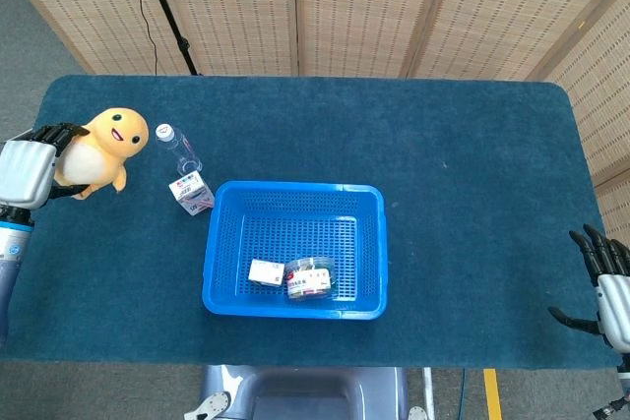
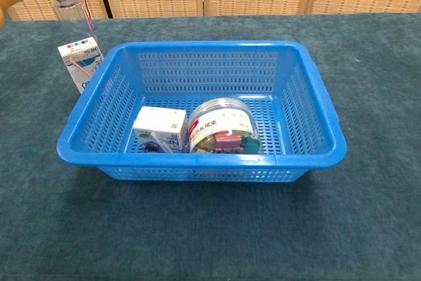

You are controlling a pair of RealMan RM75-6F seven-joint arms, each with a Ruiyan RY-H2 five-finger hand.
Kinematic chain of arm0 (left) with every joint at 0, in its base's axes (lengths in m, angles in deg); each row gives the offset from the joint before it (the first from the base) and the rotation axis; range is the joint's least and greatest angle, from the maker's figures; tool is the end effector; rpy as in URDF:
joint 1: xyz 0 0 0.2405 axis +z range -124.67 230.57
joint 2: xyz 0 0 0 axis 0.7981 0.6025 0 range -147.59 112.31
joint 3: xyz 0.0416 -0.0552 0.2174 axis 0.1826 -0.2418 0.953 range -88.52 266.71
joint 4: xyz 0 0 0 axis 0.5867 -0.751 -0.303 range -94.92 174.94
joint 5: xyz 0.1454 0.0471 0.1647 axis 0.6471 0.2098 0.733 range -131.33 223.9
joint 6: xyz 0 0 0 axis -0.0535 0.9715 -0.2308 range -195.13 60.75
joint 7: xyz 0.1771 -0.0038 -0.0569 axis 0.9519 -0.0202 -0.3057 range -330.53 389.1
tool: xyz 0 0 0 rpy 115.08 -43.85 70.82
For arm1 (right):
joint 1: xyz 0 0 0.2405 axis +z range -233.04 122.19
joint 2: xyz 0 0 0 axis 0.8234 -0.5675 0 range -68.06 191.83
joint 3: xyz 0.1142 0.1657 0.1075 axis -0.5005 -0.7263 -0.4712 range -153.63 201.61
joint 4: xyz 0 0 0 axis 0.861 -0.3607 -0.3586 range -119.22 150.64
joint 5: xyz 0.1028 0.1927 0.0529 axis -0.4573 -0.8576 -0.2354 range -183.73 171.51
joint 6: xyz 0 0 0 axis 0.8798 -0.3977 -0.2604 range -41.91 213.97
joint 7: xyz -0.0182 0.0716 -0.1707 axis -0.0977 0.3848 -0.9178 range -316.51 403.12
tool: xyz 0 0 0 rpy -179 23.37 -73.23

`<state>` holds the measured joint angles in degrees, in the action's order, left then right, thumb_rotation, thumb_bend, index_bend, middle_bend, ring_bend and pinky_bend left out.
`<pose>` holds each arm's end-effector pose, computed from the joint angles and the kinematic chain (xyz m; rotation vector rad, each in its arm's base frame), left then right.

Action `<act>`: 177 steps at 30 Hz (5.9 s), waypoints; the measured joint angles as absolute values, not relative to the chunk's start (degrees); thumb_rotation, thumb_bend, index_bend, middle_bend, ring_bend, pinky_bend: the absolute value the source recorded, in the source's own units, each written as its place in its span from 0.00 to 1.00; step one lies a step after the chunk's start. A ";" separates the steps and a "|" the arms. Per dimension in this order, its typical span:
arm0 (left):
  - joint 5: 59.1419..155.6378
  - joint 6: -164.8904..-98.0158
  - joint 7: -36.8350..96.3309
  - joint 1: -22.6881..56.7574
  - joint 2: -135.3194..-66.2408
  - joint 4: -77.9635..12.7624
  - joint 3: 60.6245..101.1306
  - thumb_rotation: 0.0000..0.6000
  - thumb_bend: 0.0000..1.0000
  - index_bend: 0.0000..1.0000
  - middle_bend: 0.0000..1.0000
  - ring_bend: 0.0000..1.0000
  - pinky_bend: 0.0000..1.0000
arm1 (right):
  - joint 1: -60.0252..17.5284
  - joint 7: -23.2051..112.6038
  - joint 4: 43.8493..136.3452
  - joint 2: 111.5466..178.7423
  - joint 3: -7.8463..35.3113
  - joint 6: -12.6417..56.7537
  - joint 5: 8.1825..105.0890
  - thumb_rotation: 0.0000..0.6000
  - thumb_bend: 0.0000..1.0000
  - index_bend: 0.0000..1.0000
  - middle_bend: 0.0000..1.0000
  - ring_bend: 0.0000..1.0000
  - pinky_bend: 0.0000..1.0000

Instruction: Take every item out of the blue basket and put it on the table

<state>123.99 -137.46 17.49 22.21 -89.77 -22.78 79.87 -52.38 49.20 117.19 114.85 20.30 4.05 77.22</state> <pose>-0.2703 0.4018 0.1629 -1.4614 -0.6773 -0.9929 -0.2912 -0.2144 0.1708 1.3257 -1.0182 0.8958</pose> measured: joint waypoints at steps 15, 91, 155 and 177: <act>122.00 -123.44 13.73 18.96 -93.18 -21.45 80.58 1.00 0.00 0.00 0.00 0.00 0.01 | -52.07 49.41 117.09 114.79 20.16 4.65 76.49 1.00 0.00 0.00 0.00 0.00 0.00; 134.12 -133.01 36.95 14.06 -94.96 -58.28 81.13 1.00 0.26 0.68 0.54 0.55 0.59 | -52.24 53.43 116.53 113.60 20.58 4.20 77.85 1.00 0.00 0.00 0.00 0.00 0.00; 123.94 -115.00 41.18 8.94 -88.01 -69.95 82.07 1.00 0.00 0.00 0.00 0.00 0.00 | -52.14 54.20 116.52 113.24 20.68 4.43 77.59 1.00 0.00 0.00 0.00 0.00 0.00; 97.67 -112.65 55.85 -4.34 -102.85 -65.25 79.99 1.00 0.00 0.00 0.00 0.00 0.00 | -51.74 53.92 116.33 113.41 20.61 5.14 77.35 1.00 0.00 0.00 0.00 0.00 0.00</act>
